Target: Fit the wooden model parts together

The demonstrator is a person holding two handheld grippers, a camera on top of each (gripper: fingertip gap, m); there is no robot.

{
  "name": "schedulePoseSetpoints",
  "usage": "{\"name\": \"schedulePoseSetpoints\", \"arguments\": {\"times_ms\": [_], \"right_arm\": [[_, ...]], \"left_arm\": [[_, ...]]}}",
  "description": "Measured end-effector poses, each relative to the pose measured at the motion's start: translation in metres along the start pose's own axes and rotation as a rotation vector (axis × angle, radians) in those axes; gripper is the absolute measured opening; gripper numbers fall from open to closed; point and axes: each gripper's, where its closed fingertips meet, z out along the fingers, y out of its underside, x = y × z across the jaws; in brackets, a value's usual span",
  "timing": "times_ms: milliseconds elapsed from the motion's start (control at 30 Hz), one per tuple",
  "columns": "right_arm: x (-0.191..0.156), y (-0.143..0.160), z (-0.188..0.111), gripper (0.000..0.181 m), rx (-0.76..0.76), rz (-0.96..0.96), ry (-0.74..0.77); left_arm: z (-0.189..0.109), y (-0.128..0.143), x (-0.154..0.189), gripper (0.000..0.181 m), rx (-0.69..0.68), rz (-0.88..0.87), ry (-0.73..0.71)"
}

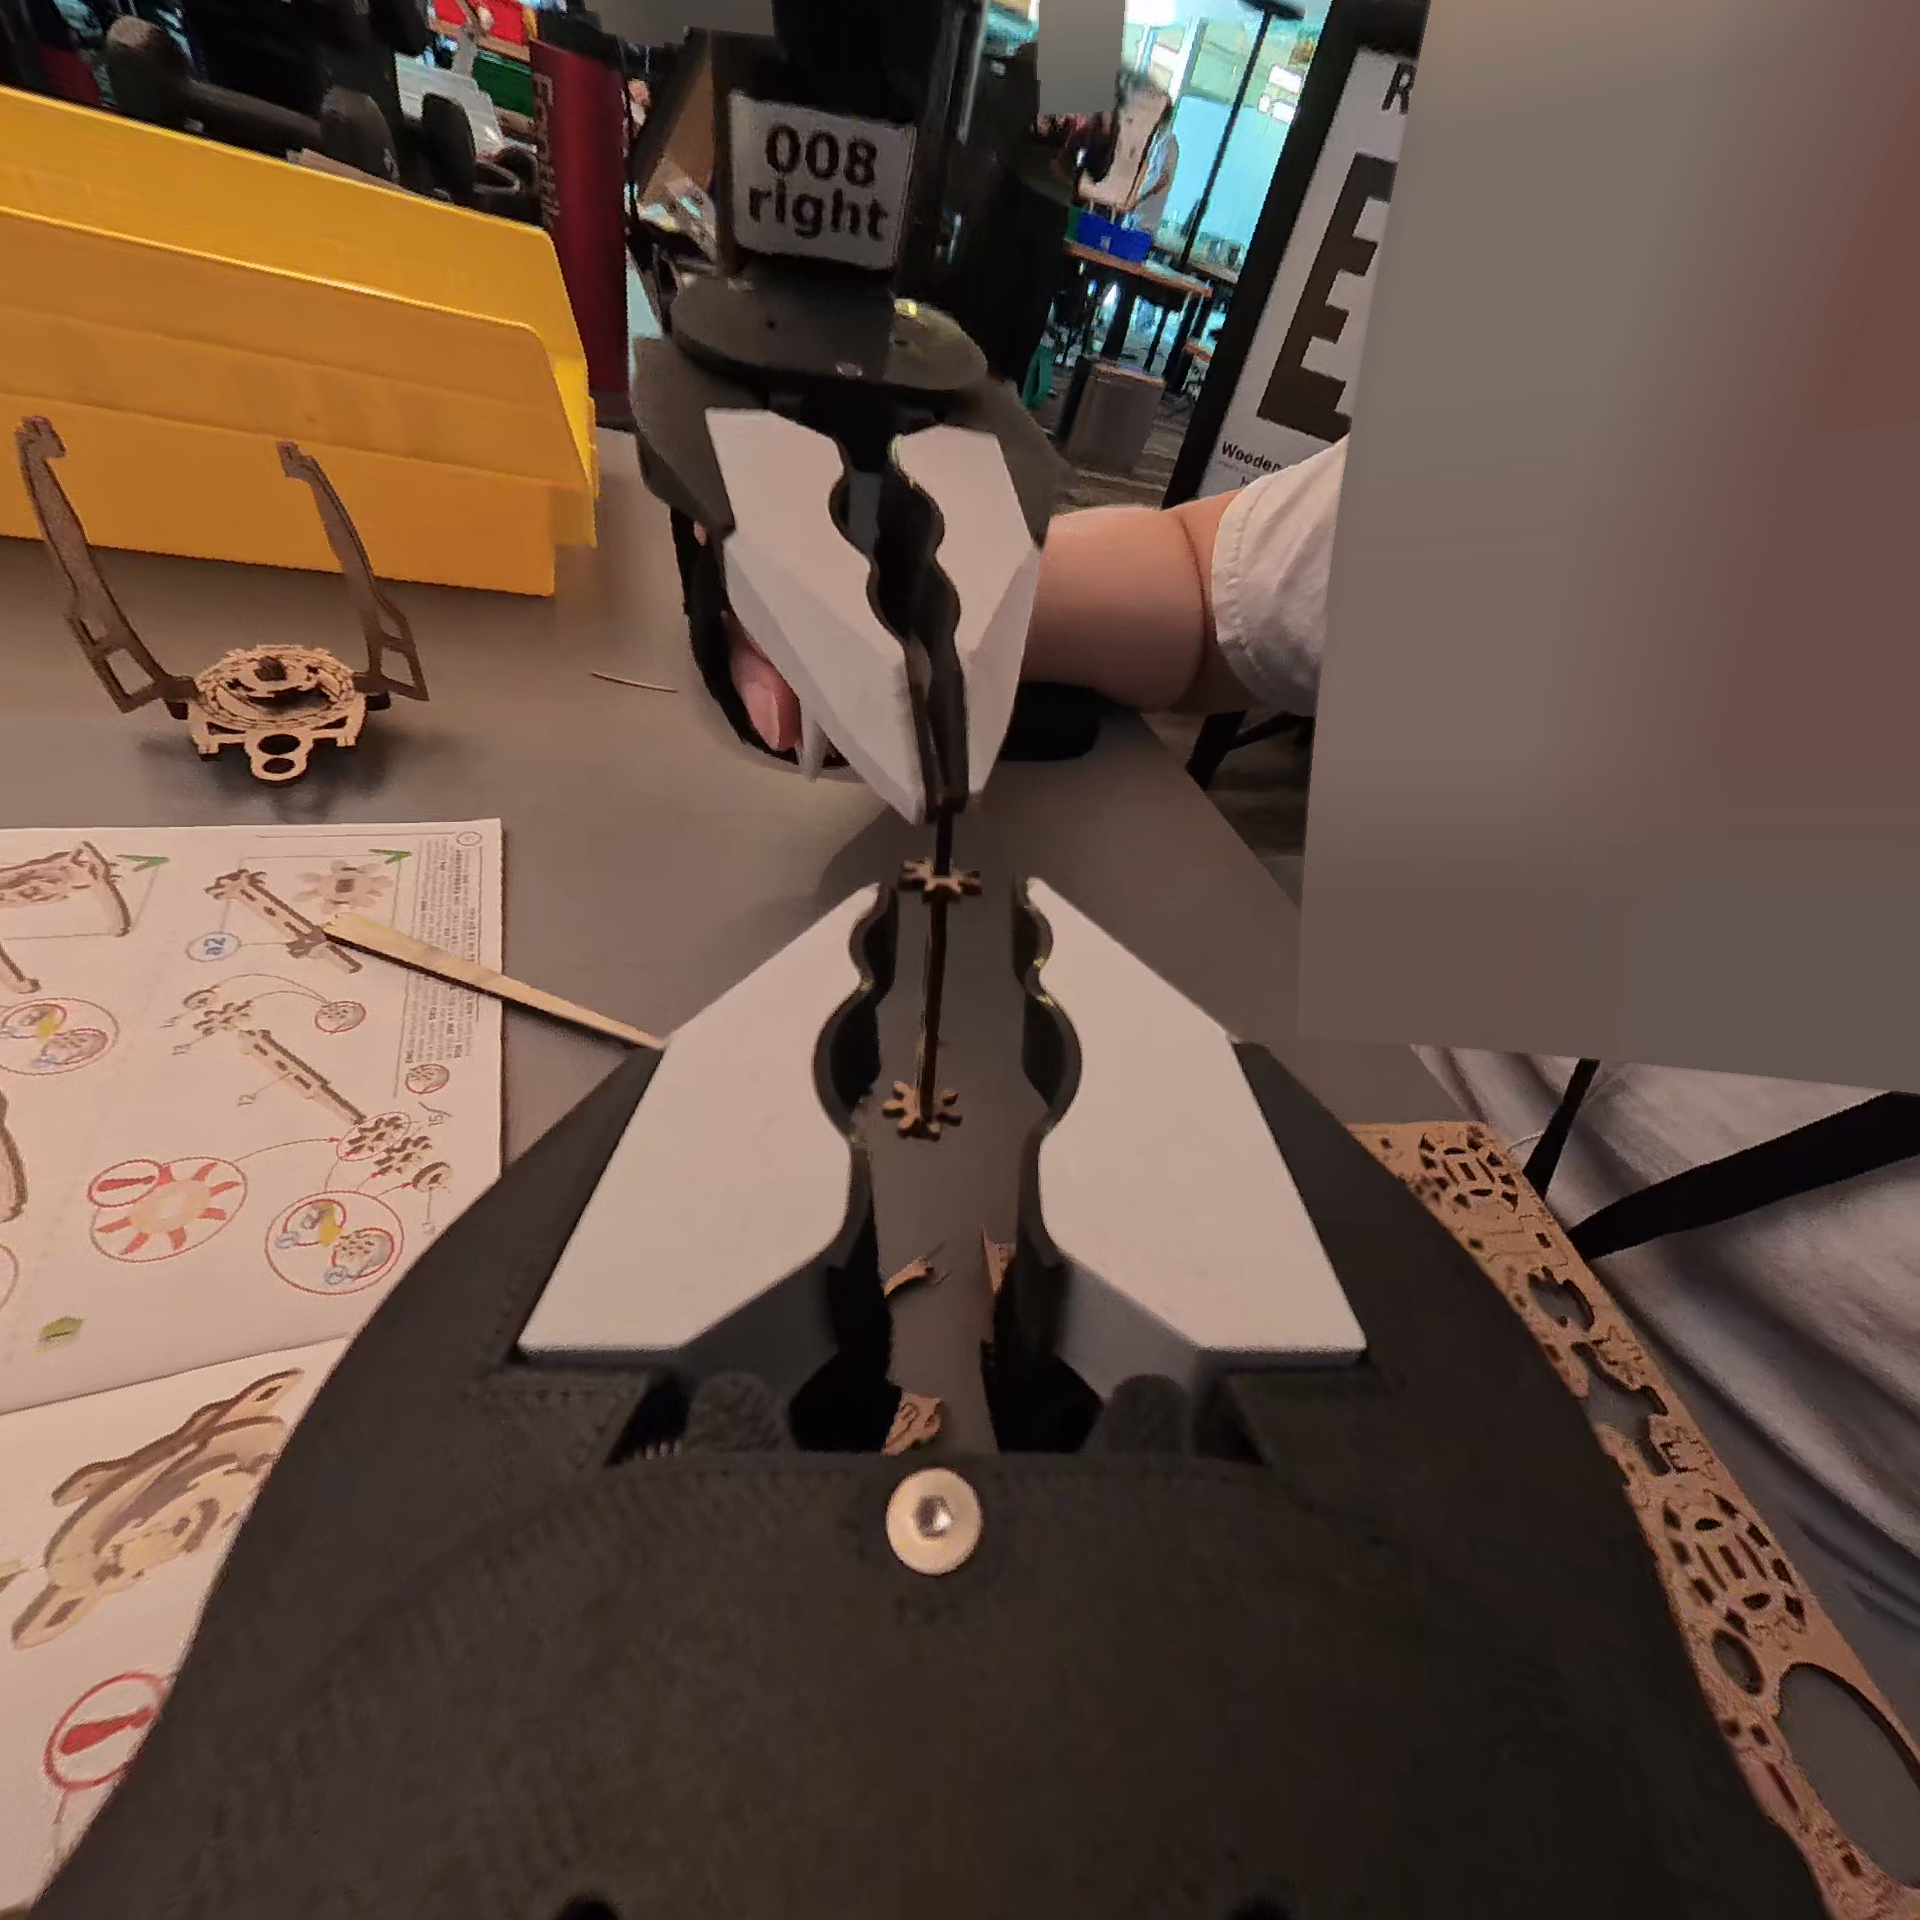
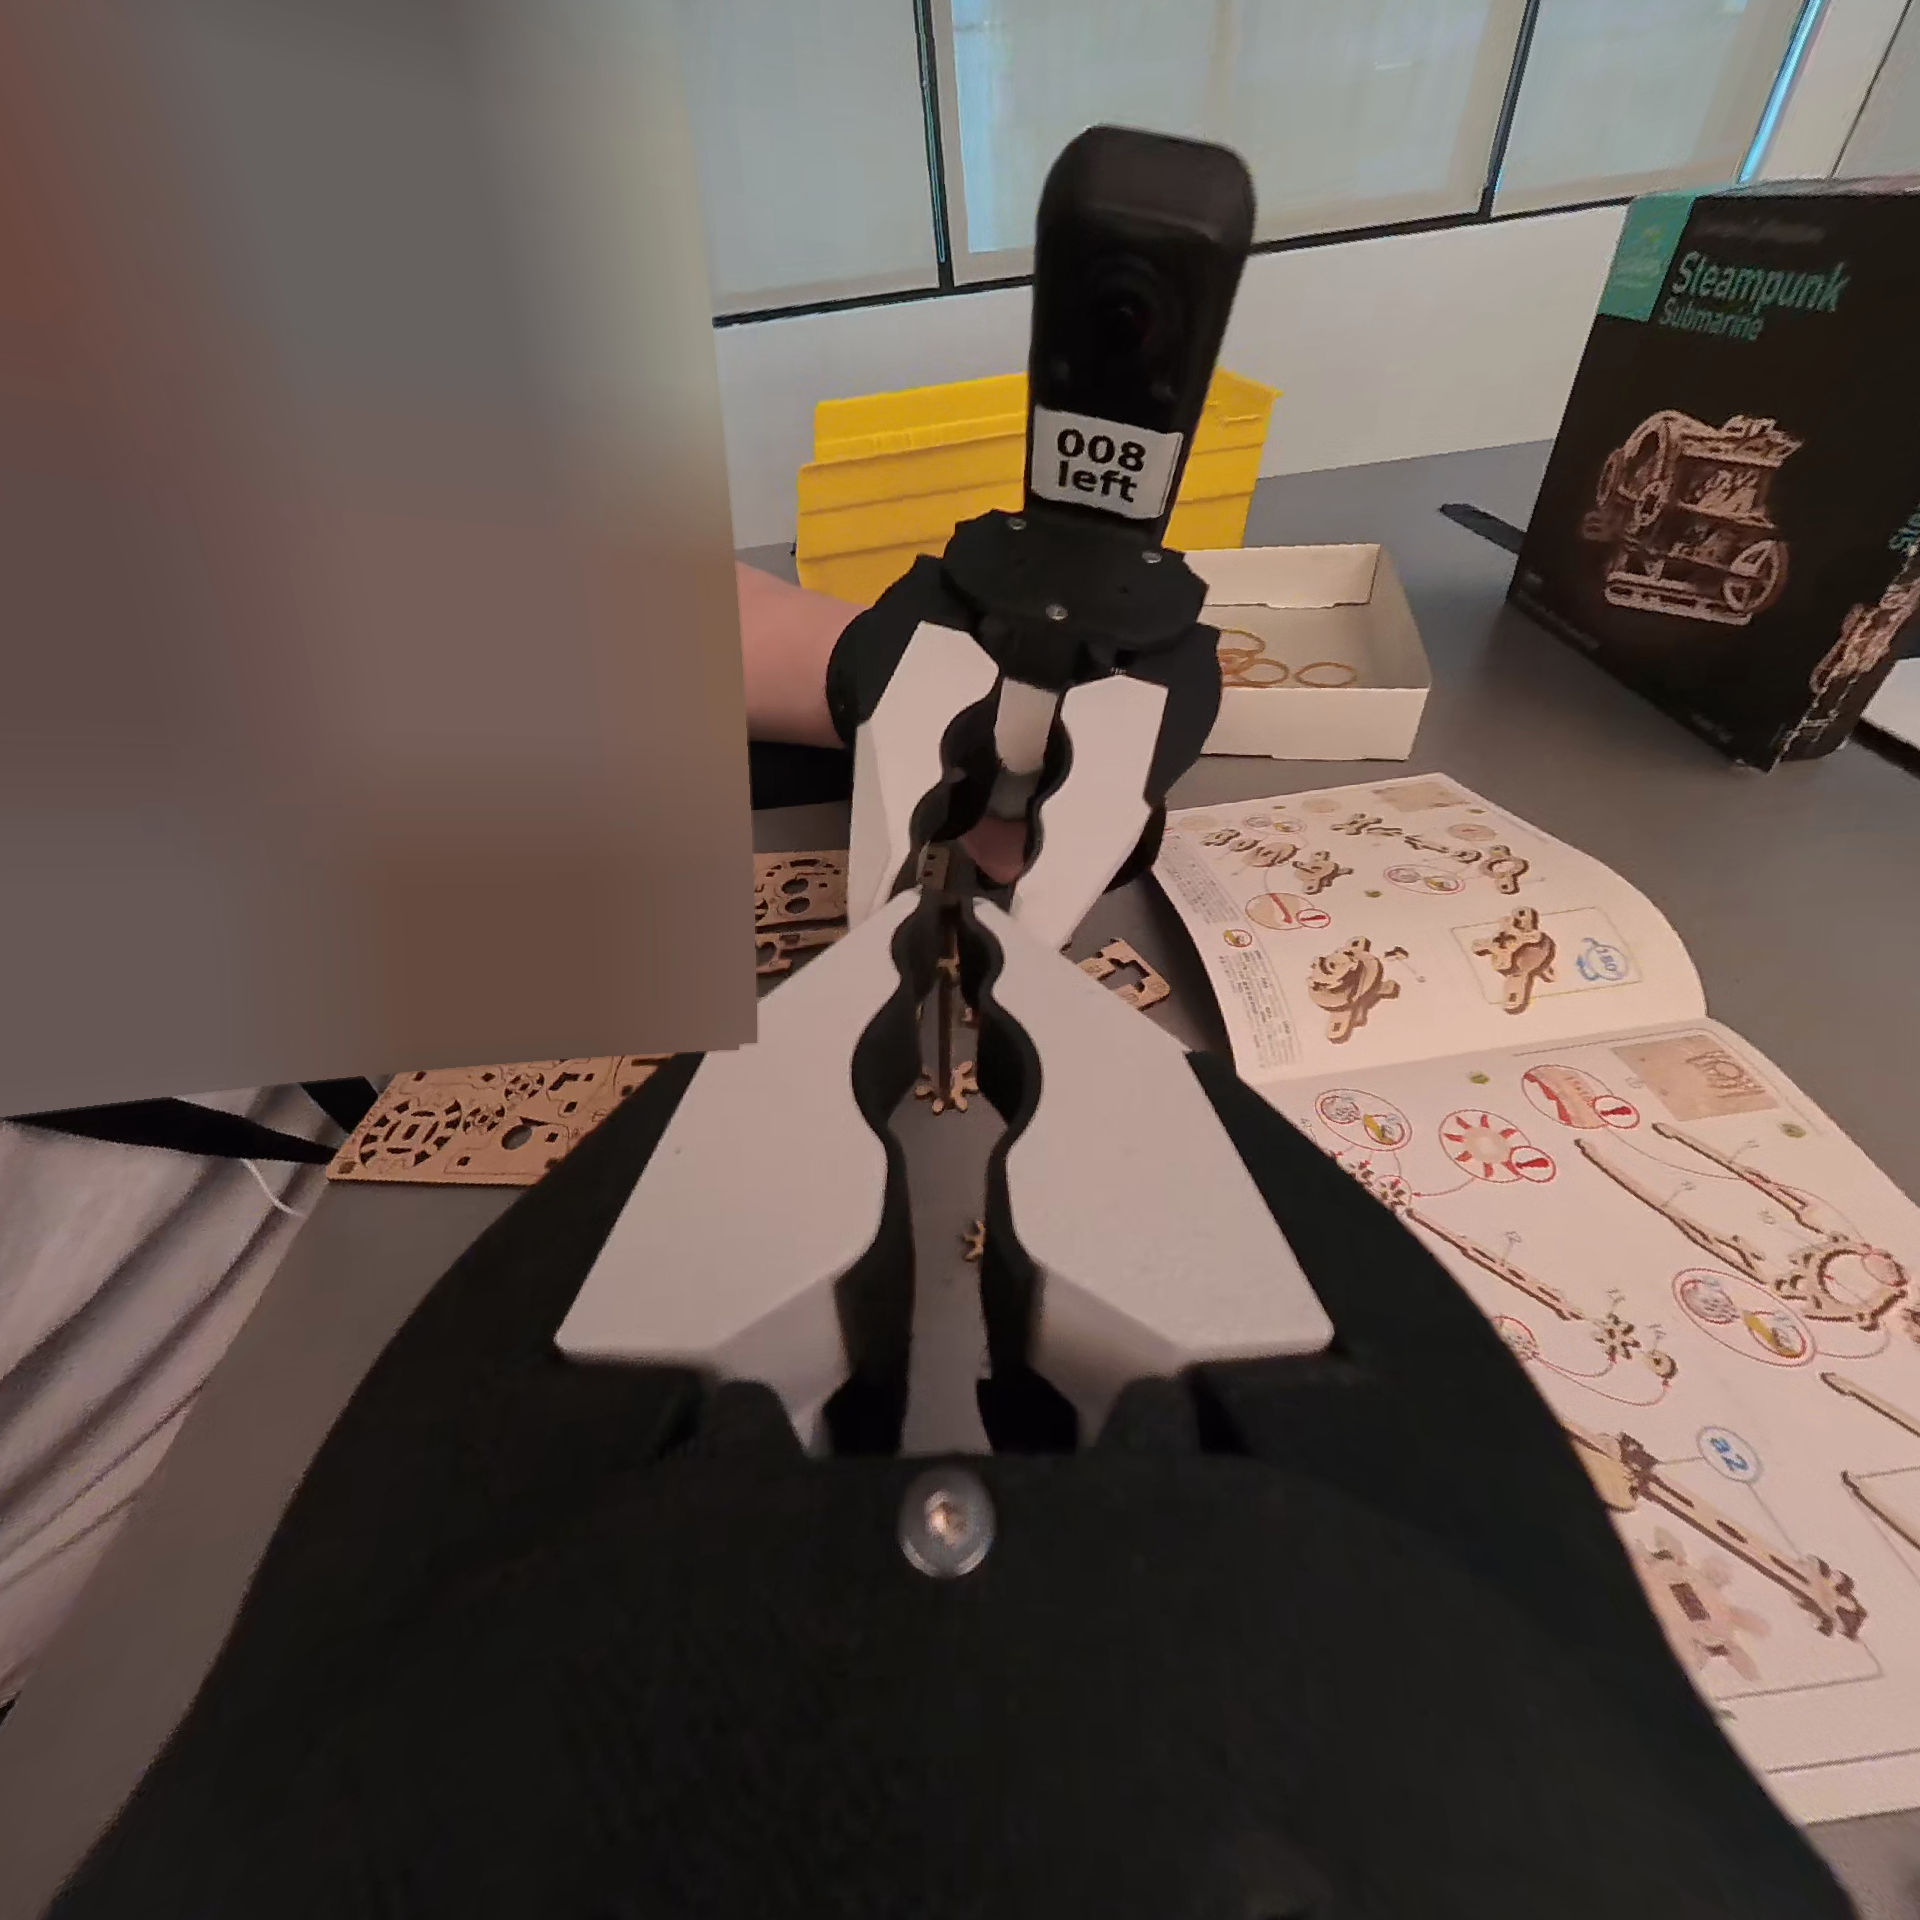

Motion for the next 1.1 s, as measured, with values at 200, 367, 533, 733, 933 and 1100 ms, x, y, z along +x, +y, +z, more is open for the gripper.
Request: {"name": "schedulePoseSetpoints", "arguments": {"times_ms": [200, 367, 533, 733, 933, 1100], "right_arm": [[0.003, 0.008, 0.002, 0.000, -0.044, -0.014, 0.014], [0.003, 0.018, 0.005, 0.000, -0.103, -0.071, 0.041], [0.005, 0.024, 0.007, 0.000, -0.137, -0.096, 0.054], [0.007, 0.024, 0.006, 0.000, -0.137, -0.104, 0.067], [0.009, 0.032, 0.010, 0.003, -0.174, -0.119, 0.082], [0.009, 0.032, 0.013, 0.000, -0.168, -0.119, 0.094]], "left_arm": [[0.000, 0.011, -0.008, 0.029, -0.075, 0.069, -0.062], [-0.005, 0.016, -0.011, 0.025, -0.123, 0.149, -0.094], [-0.006, 0.016, -0.013, 0.022, -0.133, 0.191, -0.122], [-0.003, 0.020, -0.016, 0.012, -0.160, 0.212, -0.149], [-0.002, 0.020, -0.018, 0.012, -0.153, 0.196, -0.152], [-0.001, 0.027, -0.018, 0.011, -0.187, 0.192, -0.141]]}}
